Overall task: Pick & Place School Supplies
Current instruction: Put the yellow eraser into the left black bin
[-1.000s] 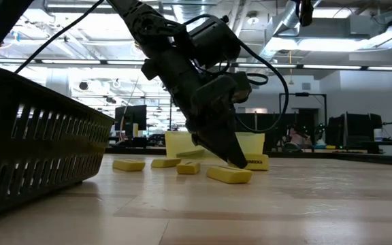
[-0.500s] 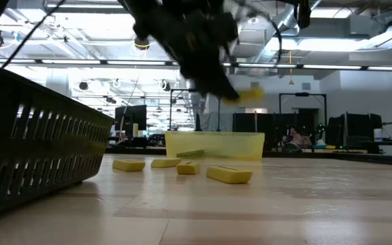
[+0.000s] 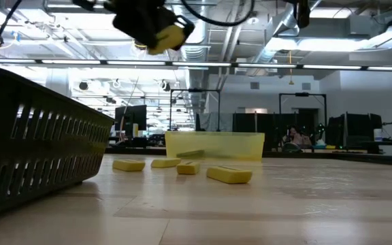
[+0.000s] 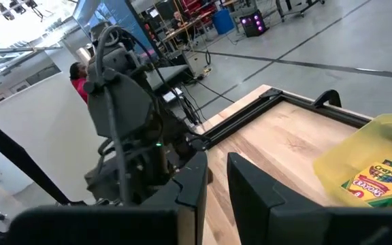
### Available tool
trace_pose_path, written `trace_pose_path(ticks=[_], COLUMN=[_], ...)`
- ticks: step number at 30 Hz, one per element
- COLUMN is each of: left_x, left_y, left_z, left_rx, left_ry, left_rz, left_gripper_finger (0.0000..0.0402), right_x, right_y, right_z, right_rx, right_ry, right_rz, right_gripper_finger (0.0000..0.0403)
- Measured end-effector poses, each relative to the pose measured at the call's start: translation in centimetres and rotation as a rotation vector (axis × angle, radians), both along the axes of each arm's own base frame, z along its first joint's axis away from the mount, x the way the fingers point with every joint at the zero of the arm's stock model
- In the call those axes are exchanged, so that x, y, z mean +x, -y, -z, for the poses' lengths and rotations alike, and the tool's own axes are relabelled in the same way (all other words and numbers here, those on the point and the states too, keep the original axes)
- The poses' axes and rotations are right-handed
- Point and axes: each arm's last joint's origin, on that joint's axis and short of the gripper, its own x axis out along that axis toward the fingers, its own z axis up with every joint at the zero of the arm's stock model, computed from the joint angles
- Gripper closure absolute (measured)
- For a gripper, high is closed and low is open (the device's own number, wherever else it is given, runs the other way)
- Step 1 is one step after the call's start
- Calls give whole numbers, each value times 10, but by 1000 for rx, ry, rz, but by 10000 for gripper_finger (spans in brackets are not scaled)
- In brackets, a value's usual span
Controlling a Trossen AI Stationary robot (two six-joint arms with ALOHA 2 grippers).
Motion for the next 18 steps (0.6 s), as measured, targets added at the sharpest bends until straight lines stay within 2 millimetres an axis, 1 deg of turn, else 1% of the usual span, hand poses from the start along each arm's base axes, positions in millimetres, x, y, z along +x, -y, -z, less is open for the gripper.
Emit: trace_pose_path(ticks=[2, 5, 8, 10, 14, 18], left_x=[-6, -11, -15, -20, -28, -33], left_y=[4, 12, 24, 34, 57, 76], left_z=[2, 5, 10, 17, 27, 34], left_rx=[7, -27, -56, -78, -80, -95], left_ry=[-18, -37, -44, -87, -101, -73], left_rz=[33, 85, 139, 182, 261, 331], left_gripper_finger=[376, 376, 376, 376, 376, 376], right_x=[0, 2, 2, 2, 2, 2], right_y=[0, 0, 0, 0, 0, 0], right_z=[-1, -1, 0, 0, 0, 0], right_rx=[2, 3, 15, 18, 26, 31], right_ry=[14, 15, 12, 14, 12, 14], right_rz=[0, 1, 5, 7, 8, 9], right_gripper_finger=[351, 351, 351, 351, 351, 351])
